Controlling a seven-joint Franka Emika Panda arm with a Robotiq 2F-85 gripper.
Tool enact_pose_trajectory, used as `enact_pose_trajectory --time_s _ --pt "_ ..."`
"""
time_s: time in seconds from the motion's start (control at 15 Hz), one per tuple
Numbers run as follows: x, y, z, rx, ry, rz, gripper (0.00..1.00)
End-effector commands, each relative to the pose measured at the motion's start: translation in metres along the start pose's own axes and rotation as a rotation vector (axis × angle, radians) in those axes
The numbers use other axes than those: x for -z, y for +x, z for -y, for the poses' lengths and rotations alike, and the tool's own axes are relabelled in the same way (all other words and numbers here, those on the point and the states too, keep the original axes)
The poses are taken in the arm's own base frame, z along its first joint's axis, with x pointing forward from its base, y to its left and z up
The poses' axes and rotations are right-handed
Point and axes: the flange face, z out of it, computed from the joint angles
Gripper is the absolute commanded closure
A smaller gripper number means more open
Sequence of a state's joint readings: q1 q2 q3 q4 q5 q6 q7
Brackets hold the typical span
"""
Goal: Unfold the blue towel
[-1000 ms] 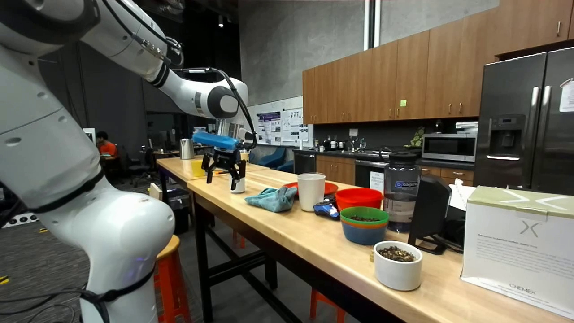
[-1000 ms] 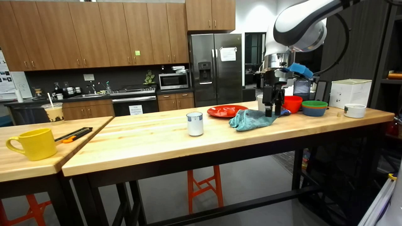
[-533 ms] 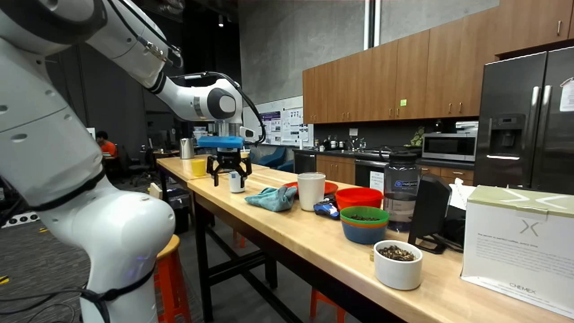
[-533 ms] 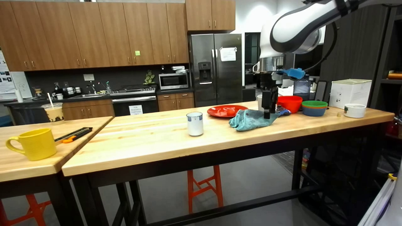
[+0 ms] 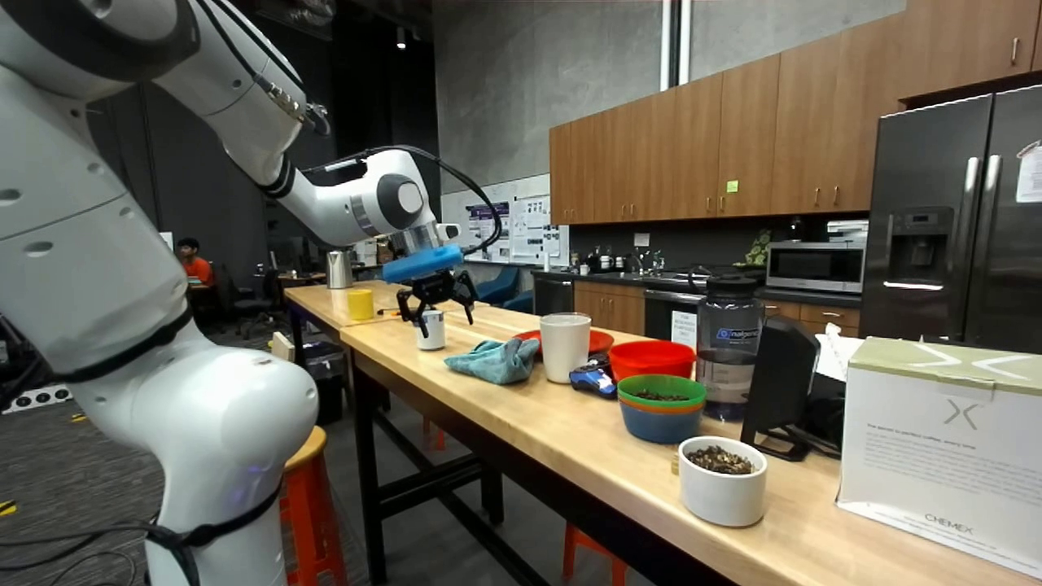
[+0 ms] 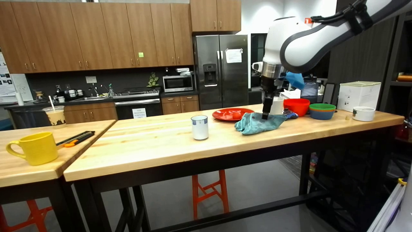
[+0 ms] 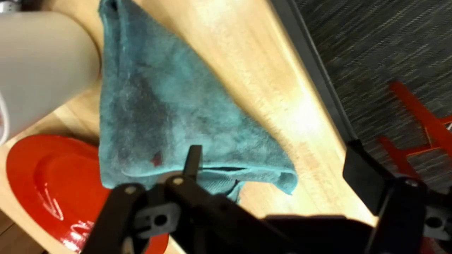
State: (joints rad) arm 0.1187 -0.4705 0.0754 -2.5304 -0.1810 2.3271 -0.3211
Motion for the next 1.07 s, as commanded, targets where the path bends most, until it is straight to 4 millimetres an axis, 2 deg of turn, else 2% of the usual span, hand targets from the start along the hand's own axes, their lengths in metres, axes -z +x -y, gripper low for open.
enact_pose_trajectory --time_s 0.0,0.27,0.53,0.73,1.0 --pt "-0.002 -0.006 -0.006 0.121 -0.144 -0.074 0.00" --pt "-0.012 -0.015 -0.011 0.166 -0.218 -0.113 0.00" --pt "-0.033 -0.031 -0.012 0.195 -0.242 -0.085 0.00" --pt "-0.047 -0.040 -0.013 0.210 -0.251 -0.066 0.00" --pt "-0.052 -0.042 -0.007 0.189 -0.190 -0.053 0.00"
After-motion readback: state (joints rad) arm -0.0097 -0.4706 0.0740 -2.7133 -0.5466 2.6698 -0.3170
